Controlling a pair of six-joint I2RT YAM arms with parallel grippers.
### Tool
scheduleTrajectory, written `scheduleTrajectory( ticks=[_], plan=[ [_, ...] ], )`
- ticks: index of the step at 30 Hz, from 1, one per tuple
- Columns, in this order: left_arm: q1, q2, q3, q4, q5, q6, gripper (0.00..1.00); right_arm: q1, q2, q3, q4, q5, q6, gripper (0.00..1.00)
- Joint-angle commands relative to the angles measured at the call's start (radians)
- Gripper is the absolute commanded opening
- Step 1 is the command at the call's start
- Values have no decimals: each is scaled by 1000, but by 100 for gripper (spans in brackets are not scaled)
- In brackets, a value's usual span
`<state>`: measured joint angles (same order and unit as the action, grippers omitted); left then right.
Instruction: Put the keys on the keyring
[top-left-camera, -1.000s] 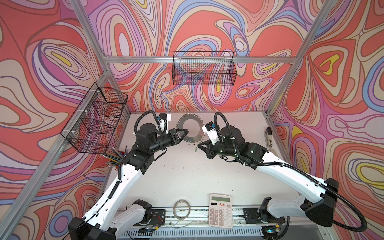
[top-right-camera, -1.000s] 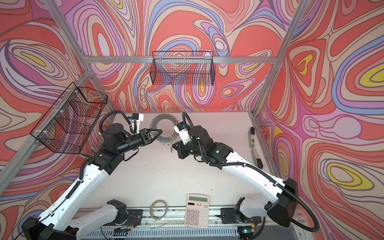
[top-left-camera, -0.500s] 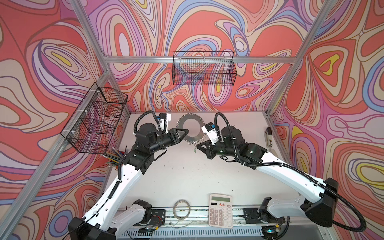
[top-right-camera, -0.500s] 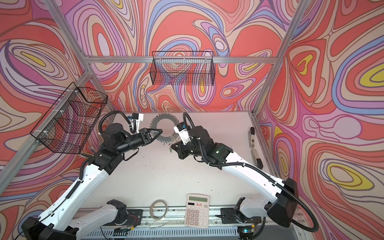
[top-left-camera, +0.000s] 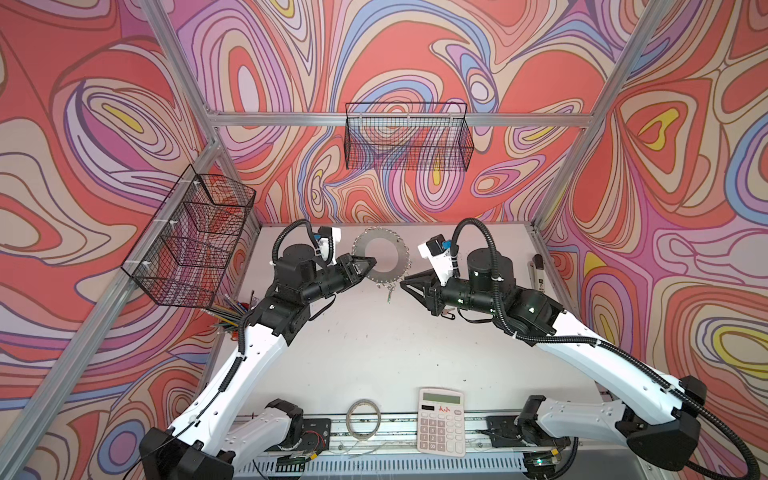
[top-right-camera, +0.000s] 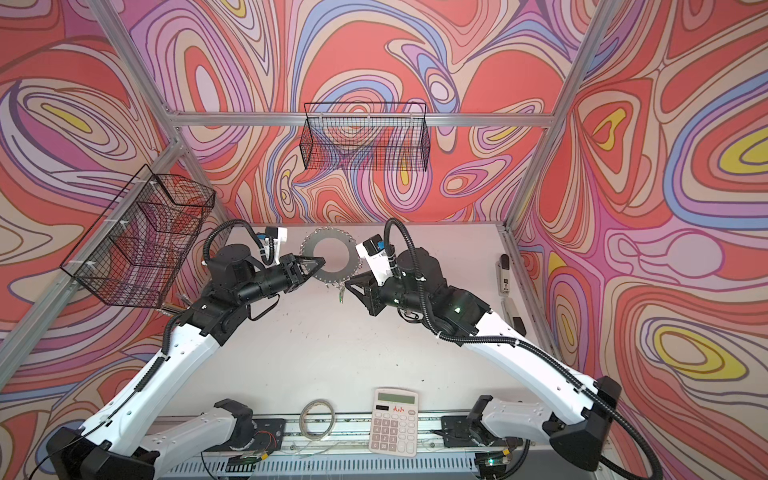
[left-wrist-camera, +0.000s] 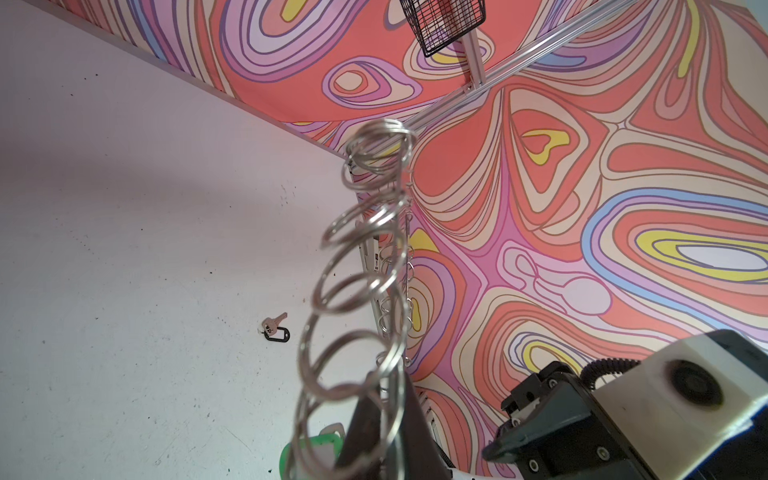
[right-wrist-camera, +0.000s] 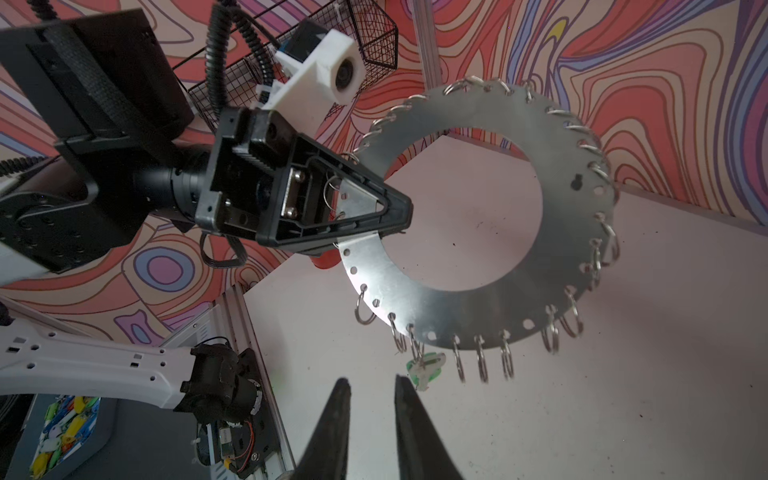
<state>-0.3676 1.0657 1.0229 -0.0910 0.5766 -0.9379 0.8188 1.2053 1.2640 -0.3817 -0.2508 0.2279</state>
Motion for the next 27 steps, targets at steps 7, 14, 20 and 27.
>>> scheduleTrajectory(
  ticks=[7, 14, 20, 27],
  plan=[
    [-3, -2, 62, 0, -12, -40, 0, -1, 64, 31, -12, -43, -64, 20],
    [-3, 2, 68, 4, 1, -45, 0, -2, 63, 0, -21, 38, -61, 22],
    [-3, -1, 70, 1, 4, -47, 0, -1, 79, -12, 13, 22, -61, 24],
    [-3, -6, 67, -1, -3, -48, 0, -2, 88, -20, 33, 28, -65, 26]
  ],
)
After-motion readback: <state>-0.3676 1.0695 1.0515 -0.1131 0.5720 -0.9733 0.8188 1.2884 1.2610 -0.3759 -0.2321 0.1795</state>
